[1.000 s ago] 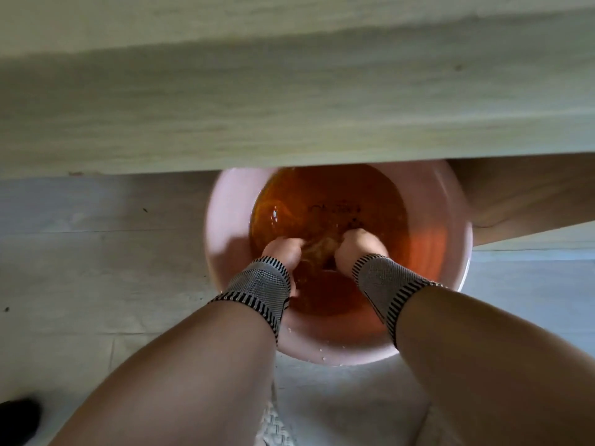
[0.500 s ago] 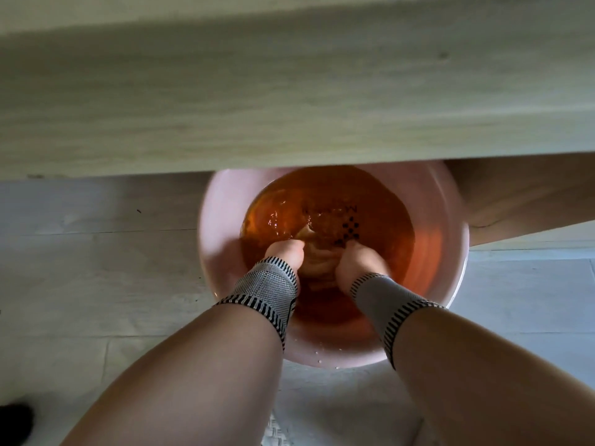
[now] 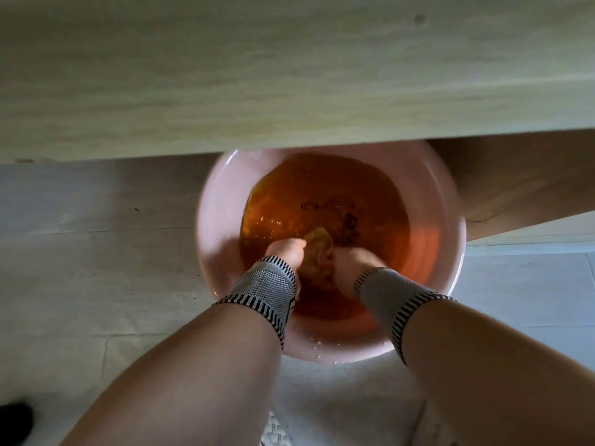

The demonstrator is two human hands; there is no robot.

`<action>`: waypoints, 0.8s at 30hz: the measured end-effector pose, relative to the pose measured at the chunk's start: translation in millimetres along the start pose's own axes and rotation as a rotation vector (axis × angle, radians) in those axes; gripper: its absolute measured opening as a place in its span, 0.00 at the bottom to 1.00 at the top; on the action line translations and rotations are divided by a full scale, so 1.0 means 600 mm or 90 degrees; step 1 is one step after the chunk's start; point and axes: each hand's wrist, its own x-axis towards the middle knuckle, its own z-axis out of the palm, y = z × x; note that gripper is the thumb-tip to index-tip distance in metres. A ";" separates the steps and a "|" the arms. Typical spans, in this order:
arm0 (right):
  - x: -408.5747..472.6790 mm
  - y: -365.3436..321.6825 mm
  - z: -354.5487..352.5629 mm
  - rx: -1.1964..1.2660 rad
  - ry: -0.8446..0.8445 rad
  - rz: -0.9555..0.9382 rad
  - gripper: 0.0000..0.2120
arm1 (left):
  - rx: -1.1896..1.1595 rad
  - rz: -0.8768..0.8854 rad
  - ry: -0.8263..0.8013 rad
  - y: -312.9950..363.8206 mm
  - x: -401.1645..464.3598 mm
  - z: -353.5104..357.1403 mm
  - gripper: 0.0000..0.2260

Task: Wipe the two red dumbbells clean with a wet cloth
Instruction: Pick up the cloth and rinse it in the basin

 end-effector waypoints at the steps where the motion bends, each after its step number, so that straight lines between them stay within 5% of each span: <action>1: 0.007 -0.002 -0.002 -0.008 0.007 0.015 0.18 | -0.012 -0.015 -0.029 -0.002 -0.004 -0.002 0.22; 5: -0.019 -0.042 -0.021 0.030 -0.018 -0.091 0.17 | -0.224 -0.121 -0.246 -0.005 -0.022 0.005 0.25; 9: -0.057 -0.065 -0.005 0.205 0.037 -0.172 0.23 | -0.430 -0.108 -0.250 -0.001 -0.020 -0.009 0.11; 13: -0.032 -0.049 -0.012 0.212 0.090 -0.052 0.28 | -0.290 -0.065 -0.202 -0.001 -0.029 0.005 0.11; 19: -0.008 -0.020 -0.001 0.049 0.021 0.005 0.20 | 0.016 0.024 0.085 0.018 -0.012 0.010 0.19; 24: 0.000 -0.043 -0.023 -0.012 -0.003 -0.067 0.18 | -0.128 -0.055 -0.191 -0.007 -0.026 0.009 0.25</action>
